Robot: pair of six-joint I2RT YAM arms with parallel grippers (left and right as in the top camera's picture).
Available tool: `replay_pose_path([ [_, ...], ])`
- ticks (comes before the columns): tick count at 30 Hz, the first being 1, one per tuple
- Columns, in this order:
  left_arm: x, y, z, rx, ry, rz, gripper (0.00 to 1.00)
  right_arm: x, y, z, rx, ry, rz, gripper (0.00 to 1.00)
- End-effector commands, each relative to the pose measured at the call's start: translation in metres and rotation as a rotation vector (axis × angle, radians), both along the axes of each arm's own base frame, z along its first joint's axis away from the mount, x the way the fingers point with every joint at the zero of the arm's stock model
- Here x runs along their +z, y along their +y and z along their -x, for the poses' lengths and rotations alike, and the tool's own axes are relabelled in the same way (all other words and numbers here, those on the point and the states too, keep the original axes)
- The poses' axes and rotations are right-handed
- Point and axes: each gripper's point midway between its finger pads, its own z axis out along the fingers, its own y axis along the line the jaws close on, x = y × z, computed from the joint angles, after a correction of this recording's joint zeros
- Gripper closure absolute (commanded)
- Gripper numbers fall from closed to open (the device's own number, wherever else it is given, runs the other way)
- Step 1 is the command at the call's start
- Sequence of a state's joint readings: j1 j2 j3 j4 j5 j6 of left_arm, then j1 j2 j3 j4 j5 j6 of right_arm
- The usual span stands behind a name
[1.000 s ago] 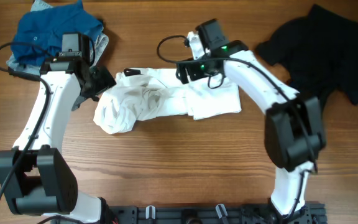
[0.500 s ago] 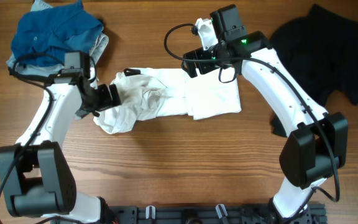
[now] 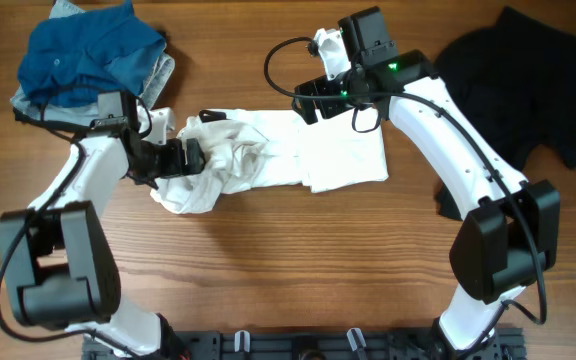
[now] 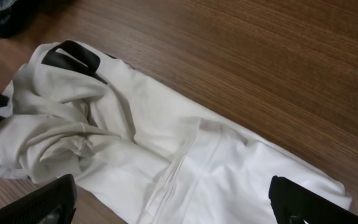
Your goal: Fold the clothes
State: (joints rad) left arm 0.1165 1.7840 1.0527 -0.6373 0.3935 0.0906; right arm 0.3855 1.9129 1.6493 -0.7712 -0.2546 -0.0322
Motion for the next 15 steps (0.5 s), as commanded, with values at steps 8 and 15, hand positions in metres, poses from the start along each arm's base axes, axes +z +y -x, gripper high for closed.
replay_pose_path([
  [8,0.018,0.005,-0.013,-0.084,-0.043,0.023,0.01,-0.005,0.0,0.002,0.019,0.018,0.002,0.0],
  [15,0.016,0.032,-0.014,-0.105,-0.028,-0.152,0.0,-0.006,-0.002,0.002,0.014,0.018,0.013,0.0],
])
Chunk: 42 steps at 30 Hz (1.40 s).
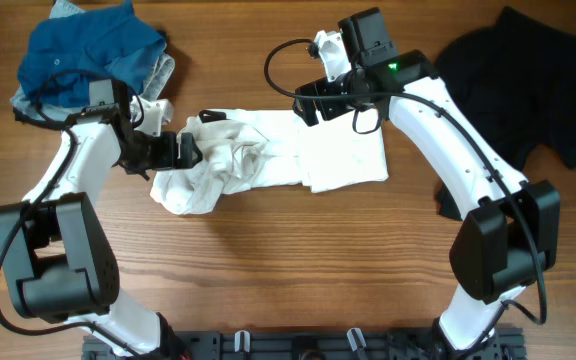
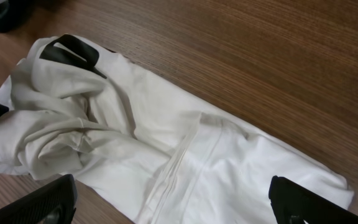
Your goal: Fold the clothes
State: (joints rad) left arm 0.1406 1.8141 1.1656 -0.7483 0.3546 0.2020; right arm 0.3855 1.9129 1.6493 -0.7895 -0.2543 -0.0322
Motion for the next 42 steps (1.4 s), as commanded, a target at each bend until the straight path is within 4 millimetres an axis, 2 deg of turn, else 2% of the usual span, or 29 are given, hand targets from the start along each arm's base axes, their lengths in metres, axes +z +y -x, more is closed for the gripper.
replay_pose_path([
  [1,0.0,0.016,-0.003,-0.054,-0.022,-0.096,0.0,-0.004,-0.001,-0.002,0.013,0.0,0.008,0.0],
  [4,-0.012,0.015,0.001,-0.058,0.012,-0.09,0.04,-0.004,-0.001,-0.002,0.013,0.0,0.008,0.0],
  [15,-0.049,0.006,0.026,-0.057,0.151,-0.035,0.03,-0.004,-0.001,-0.002,0.013,0.001,0.009,0.0],
  [17,-0.041,-0.014,0.023,-0.067,0.129,0.093,0.02,-0.004,-0.001,-0.002,0.014,0.0,0.009,0.0],
  [19,-0.025,-0.041,0.016,-0.09,0.077,0.278,0.0,-0.004,-0.001,-0.002,0.014,-0.002,0.008,0.0],
  [22,-0.006,-0.061,0.008,-0.11,0.019,0.43,0.0,-0.004,-0.001,-0.002,0.014,0.0,0.009,0.0],
  [26,0.002,-0.07,0.009,-0.115,0.015,0.496,0.0,-0.004,-0.001,-0.001,0.013,0.003,0.01,0.0],
  [34,0.03,-0.089,0.001,-0.144,-0.057,0.685,0.0,-0.004,-0.001,-0.001,0.013,0.004,0.01,0.0],
  [38,0.027,-0.093,0.001,-0.161,-0.056,0.665,0.04,-0.004,-0.001,-0.001,0.013,0.004,0.01,0.0],
  [42,-0.003,-0.094,0.005,-0.161,0.014,0.463,0.07,-0.004,-0.001,-0.001,0.011,0.004,0.009,0.0],
])
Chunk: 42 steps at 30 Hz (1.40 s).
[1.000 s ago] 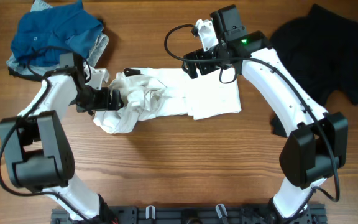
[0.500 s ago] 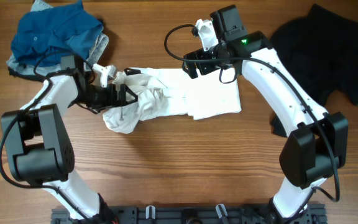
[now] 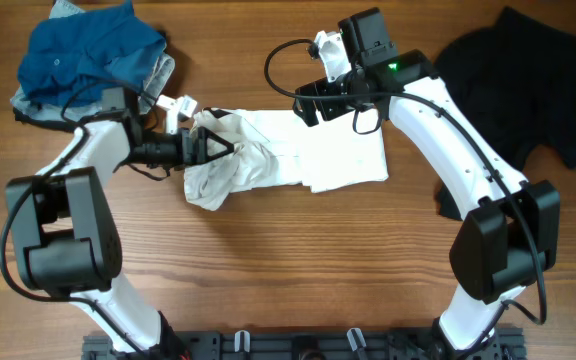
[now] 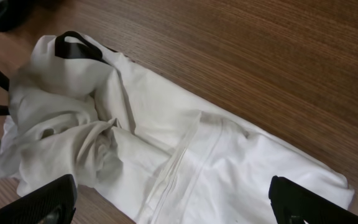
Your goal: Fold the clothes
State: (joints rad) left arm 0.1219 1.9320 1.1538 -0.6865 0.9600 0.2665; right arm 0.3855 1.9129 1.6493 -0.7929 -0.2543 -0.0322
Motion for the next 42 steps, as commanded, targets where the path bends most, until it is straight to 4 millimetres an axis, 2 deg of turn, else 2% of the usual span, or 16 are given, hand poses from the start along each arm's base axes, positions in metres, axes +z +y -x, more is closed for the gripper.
replay_pose_path([
  [1,-0.034,-0.006,0.007,-0.011,0.076,-0.203,0.07,-0.004,-0.001,-0.002,0.012,0.002,0.008,0.0],
  [5,-0.045,-0.019,0.005,-0.01,0.08,-0.305,0.08,-0.004,-0.001,-0.001,0.004,0.006,0.005,0.0],
  [7,-0.049,-0.026,0.004,-0.004,0.082,-0.342,0.18,-0.004,-0.001,-0.001,-0.006,0.011,0.001,0.0],
  [9,-0.054,-0.023,0.004,0.025,0.104,-0.391,0.42,-0.004,-0.001,-0.001,-0.01,0.013,0.0,0.0],
  [11,-0.058,-0.014,0.002,0.096,0.152,-0.435,0.94,-0.004,-0.001,-0.001,-0.012,0.016,0.0,0.01],
  [12,-0.056,-0.008,0.0,0.14,0.174,-0.432,0.96,-0.004,-0.002,-0.001,-0.021,0.019,-0.001,0.05],
  [13,-0.053,-0.001,-0.003,0.186,0.191,-0.424,0.96,-0.007,-0.005,-0.002,-0.054,0.028,0.005,0.19],
  [15,-0.039,0.017,-0.008,0.279,0.218,-0.406,0.96,-0.014,-0.01,0.0,-0.113,0.057,0.013,0.84],
  [16,-0.032,0.024,-0.009,0.298,0.217,-0.404,0.96,-0.018,-0.011,0.002,-0.137,0.08,0.01,0.94],
  [20,0.001,0.053,-0.01,0.38,0.196,-0.426,0.96,-0.026,-0.014,0.013,-0.176,0.146,0.004,0.96],
  [22,0.034,0.077,-0.007,0.449,0.144,-0.488,0.96,-0.028,-0.012,0.025,-0.155,0.216,-0.034,0.96],
  [25,0.065,0.082,-0.004,0.476,0.069,-0.525,0.96,-0.038,-0.002,0.04,-0.084,0.27,-0.087,0.96],
  [26,0.074,0.081,-0.005,0.481,0.045,-0.522,0.96,-0.051,-0.002,0.048,-0.075,0.312,-0.091,0.96],
  [30,0.088,0.08,-0.005,0.457,0.02,-0.529,0.96,-0.088,0.002,0.074,-0.027,0.427,-0.152,0.96],
  [37,0.092,0.027,-0.01,0.321,-0.083,-0.554,0.96,-0.126,-0.001,0.064,-0.048,0.445,-0.158,0.96],
  [42,0.092,-0.023,-0.011,0.222,-0.161,-0.563,0.96,-0.138,-0.031,0.049,-0.139,0.466,-0.171,0.96],
])
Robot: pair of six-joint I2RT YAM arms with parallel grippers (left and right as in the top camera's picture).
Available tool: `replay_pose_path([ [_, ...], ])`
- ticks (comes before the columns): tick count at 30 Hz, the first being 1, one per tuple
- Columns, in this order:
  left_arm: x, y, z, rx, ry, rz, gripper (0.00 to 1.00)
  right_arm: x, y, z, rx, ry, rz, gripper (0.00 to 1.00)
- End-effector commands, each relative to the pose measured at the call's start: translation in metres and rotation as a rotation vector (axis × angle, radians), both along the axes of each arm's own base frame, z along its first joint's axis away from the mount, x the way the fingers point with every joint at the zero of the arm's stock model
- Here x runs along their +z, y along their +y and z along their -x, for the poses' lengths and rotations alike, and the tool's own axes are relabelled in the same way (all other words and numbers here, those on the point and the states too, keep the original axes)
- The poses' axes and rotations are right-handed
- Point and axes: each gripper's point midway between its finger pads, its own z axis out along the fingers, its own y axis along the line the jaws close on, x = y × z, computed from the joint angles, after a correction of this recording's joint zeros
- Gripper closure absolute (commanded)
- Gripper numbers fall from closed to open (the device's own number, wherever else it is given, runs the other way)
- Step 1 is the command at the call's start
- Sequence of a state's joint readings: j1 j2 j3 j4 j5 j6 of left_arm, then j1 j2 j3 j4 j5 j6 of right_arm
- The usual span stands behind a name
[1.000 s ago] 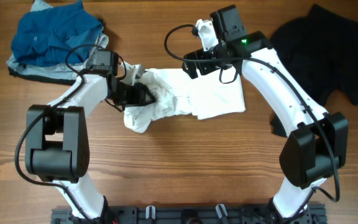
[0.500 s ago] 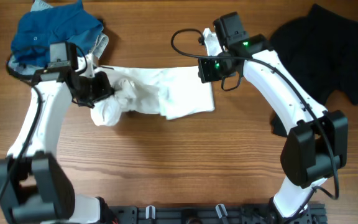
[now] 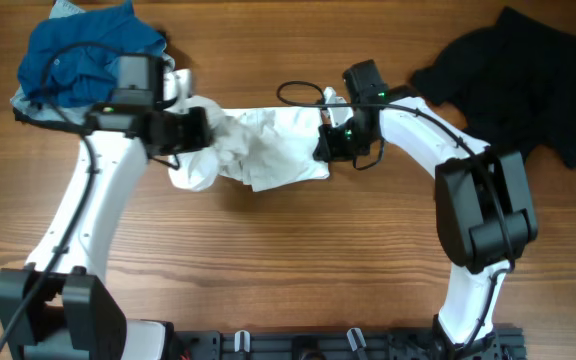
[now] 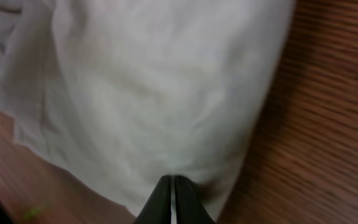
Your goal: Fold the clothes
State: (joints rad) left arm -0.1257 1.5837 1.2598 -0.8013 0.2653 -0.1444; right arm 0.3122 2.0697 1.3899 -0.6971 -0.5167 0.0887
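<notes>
A white garment [image 3: 268, 150] lies crumpled across the middle of the table, bunched thickest at its left end. My left gripper [image 3: 194, 130] sits in that left bunch, its fingers closed in the cloth. At the garment's right edge is my right gripper [image 3: 326, 142]. In the right wrist view the right gripper [image 4: 174, 186] is shut, with the white garment [image 4: 154, 81] pinched at the fingertips and spreading away from them.
A pile of blue clothes [image 3: 88, 50] lies at the back left, close behind my left arm. A black garment [image 3: 513, 70] is spread at the back right. The wooden table [image 3: 288, 260] shows bare in front of the white garment.
My right gripper was open above the garment's far side; now it is down at the right edge, shut on the cloth. The garment's right end sits further left. My left arm has changed pose.
My left gripper was first at the crumpled left end with the garment stretched out long. It then sat a little further left, then further right with the cloth bunched. The right gripper stayed open above throughout. Now both grippers hold the shorter, bunched garment.
</notes>
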Motion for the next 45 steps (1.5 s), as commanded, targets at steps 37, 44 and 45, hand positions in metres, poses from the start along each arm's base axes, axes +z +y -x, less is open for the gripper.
replay_pose_path([
  [37,0.174,0.053,-0.043,0.442,-0.46,0.126,0.0,0.145,-0.015,-0.069,-0.047,-0.425,-0.085,0.47],
  [44,0.126,0.168,-0.013,0.739,-0.255,0.027,0.0,0.151,0.07,-0.046,0.095,-0.581,0.111,0.32],
  [45,0.123,0.175,-0.012,0.756,-0.244,0.024,0.0,0.147,0.079,-0.044,0.108,-0.606,0.154,0.31],
])
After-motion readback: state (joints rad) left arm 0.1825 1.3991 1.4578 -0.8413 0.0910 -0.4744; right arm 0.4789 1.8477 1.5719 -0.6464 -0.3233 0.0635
